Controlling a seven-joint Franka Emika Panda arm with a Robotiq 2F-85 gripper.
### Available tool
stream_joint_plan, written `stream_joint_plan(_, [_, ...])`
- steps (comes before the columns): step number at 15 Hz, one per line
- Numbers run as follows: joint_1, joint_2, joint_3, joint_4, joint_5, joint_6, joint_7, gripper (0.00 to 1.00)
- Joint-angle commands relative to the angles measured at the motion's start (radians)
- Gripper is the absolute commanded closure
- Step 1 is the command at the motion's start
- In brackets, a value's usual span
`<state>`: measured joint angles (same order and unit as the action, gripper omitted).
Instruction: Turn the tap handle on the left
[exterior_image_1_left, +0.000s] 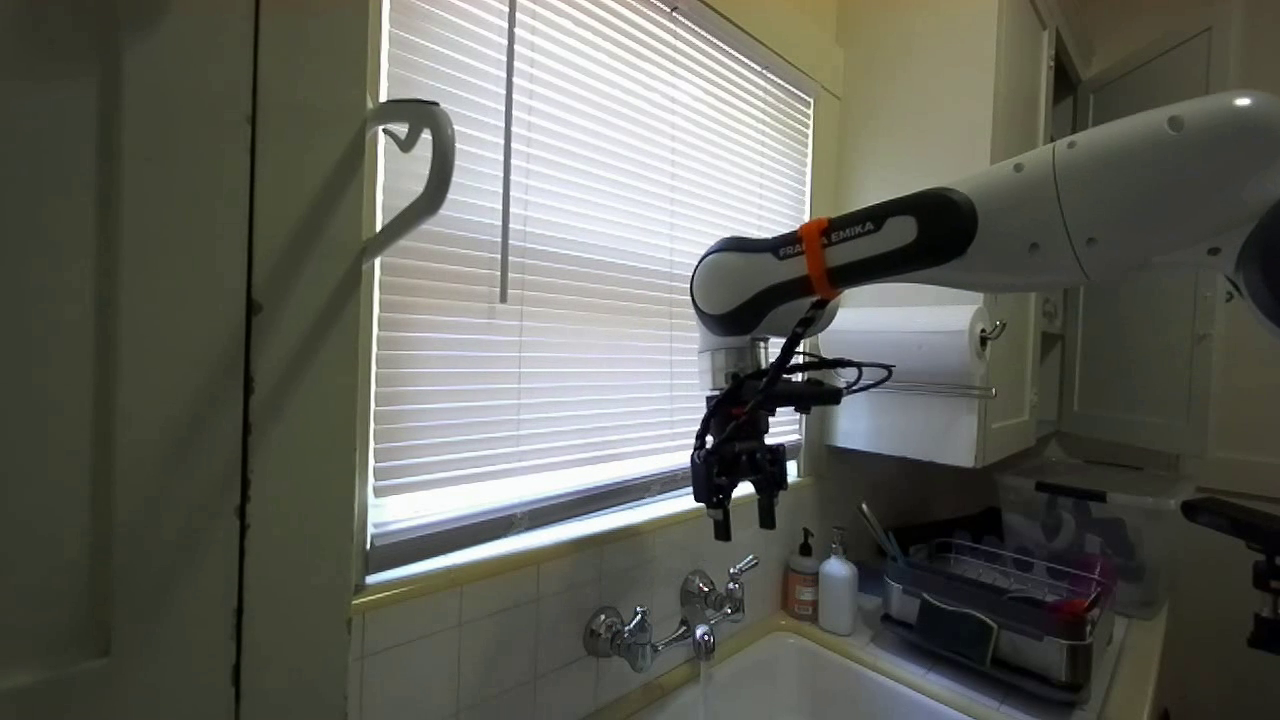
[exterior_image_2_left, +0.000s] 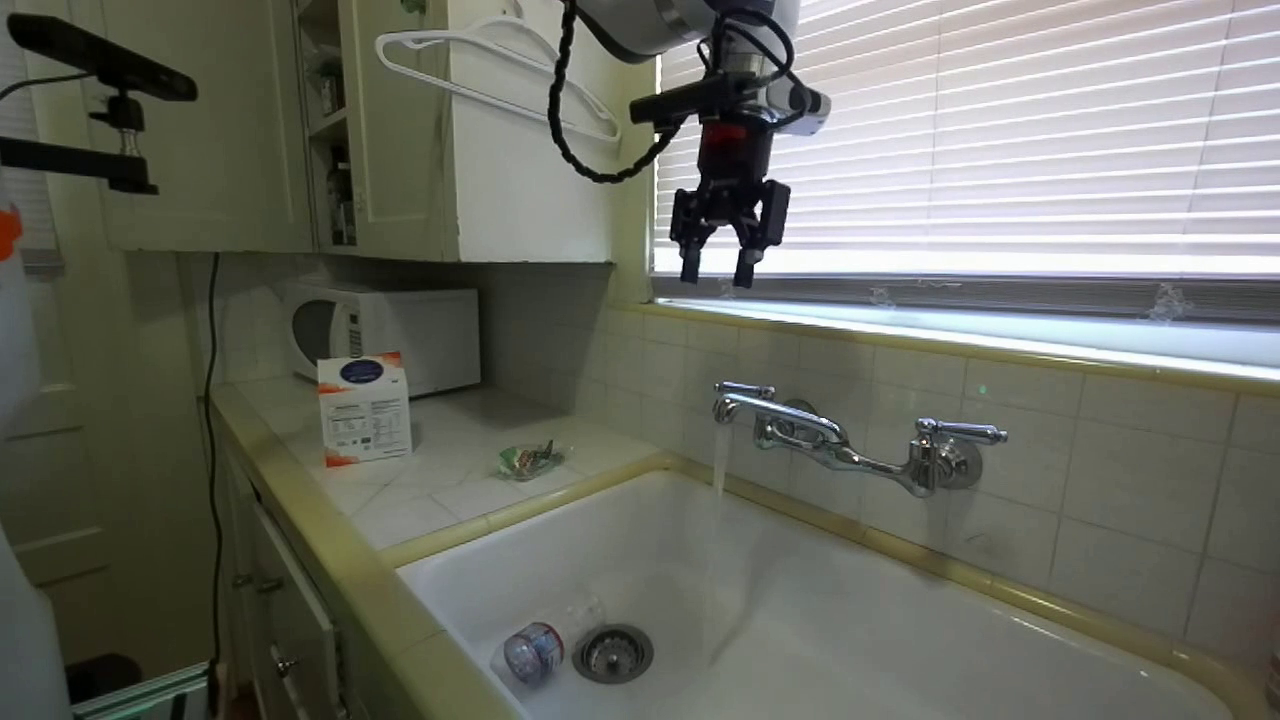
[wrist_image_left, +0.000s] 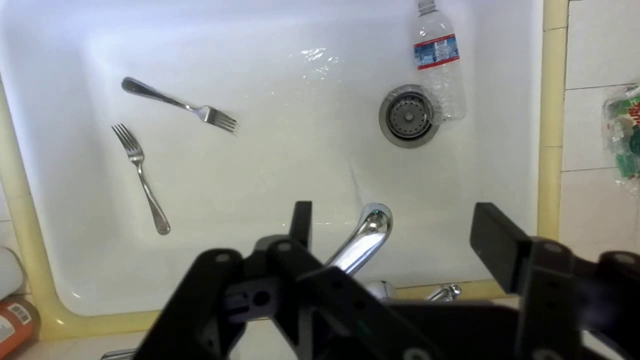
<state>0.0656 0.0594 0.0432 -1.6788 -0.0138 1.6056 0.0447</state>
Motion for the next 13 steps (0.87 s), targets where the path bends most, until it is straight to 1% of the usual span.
stream_joint_plan(1, [-0.016,-0.076,-0.007,-0.06,0.013,-0.032,0.053,0.0])
stream_joint_plan(5, [-0.022,-0.112,-0.01,-0.074,0.03,-0.046,0.095,0.0])
stream_joint_plan(6, [-0.019,-0.075,-0.006,-0.035,0.003,-0.031,0.067,0.0])
stream_joint_plan(13, [-0.019,-0.074,-0.006,-0.033,0.003,-0.032,0.069,0.0])
